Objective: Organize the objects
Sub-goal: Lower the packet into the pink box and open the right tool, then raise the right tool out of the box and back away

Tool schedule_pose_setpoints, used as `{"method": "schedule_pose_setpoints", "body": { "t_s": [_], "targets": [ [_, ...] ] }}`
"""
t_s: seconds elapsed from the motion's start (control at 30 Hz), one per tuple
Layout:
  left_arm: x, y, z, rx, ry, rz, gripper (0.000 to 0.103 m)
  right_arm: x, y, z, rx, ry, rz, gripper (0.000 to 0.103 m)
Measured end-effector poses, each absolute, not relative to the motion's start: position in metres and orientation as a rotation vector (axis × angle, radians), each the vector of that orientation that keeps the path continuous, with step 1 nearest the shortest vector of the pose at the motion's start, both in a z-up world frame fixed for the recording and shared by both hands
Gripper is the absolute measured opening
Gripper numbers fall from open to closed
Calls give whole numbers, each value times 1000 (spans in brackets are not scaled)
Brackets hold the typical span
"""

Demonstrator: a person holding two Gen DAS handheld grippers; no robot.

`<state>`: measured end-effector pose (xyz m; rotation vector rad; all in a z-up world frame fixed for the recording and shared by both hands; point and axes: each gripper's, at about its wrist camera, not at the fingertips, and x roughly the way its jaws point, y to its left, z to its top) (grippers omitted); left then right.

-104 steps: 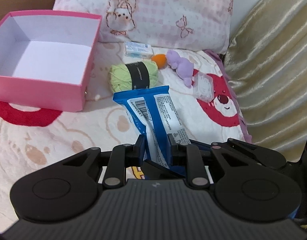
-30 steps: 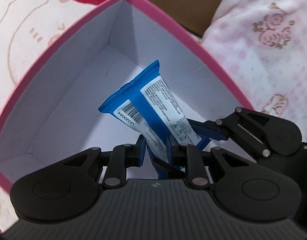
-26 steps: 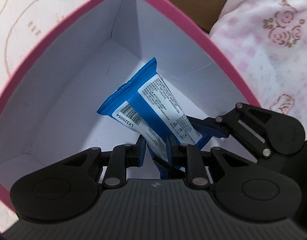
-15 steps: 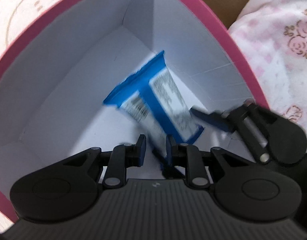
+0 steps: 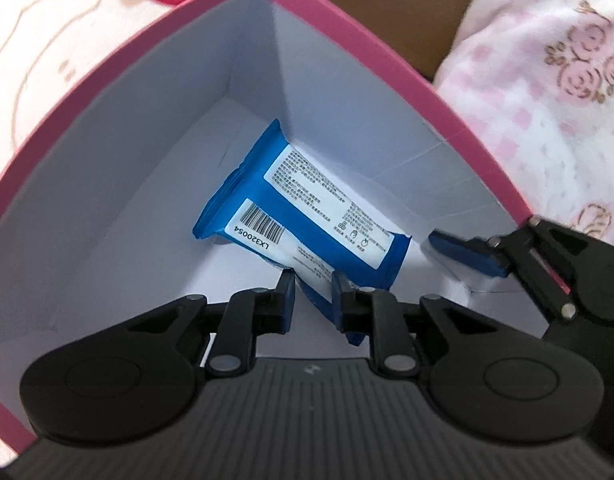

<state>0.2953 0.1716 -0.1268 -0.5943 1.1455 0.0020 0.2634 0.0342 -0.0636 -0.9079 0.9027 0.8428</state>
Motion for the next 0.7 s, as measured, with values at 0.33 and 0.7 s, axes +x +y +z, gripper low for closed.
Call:
{"method": "schedule_pose_setpoints", "body": {
  "t_s": [0.33, 0.7],
  "targets": [
    [284, 171, -113, -536, 1103, -18, 17, 274, -8, -47, -712, 924, 732, 31],
    [258, 148, -77, -435, 1079, -67, 17, 246, -29, -1, -355, 921, 786, 41]
  ]
}}
